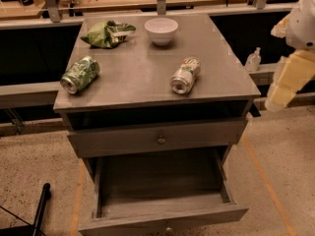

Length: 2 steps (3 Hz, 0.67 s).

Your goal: Place 7up can into middle drawer

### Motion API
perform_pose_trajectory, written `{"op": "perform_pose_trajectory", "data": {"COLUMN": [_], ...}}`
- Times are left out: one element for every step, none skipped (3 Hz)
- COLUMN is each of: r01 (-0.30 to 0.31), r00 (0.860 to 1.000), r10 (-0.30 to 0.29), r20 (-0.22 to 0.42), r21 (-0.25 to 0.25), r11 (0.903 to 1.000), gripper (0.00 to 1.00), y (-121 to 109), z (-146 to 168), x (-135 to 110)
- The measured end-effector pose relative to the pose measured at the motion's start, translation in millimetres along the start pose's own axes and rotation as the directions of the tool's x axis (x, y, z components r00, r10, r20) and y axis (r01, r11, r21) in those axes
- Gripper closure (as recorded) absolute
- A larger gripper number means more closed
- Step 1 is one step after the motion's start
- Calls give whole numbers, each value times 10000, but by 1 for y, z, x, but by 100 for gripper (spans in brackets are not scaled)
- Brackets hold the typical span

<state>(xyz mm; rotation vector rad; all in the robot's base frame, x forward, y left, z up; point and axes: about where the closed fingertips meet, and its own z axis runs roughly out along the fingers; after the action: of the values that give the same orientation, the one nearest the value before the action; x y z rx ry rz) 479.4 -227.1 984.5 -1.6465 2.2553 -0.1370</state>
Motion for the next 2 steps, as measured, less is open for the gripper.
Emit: {"op": "perform_pose_trajectory", "data": {"r01": [-1146,-2508], "r00": [9934,9655], "r10": [1146,2531], "r20": [49,619], "r21": [-59,-420], "r11": [9934,9671], "gripper": [0,0], "y": [-64,-120], "z": [30,76], "x": [-5,-25]}}
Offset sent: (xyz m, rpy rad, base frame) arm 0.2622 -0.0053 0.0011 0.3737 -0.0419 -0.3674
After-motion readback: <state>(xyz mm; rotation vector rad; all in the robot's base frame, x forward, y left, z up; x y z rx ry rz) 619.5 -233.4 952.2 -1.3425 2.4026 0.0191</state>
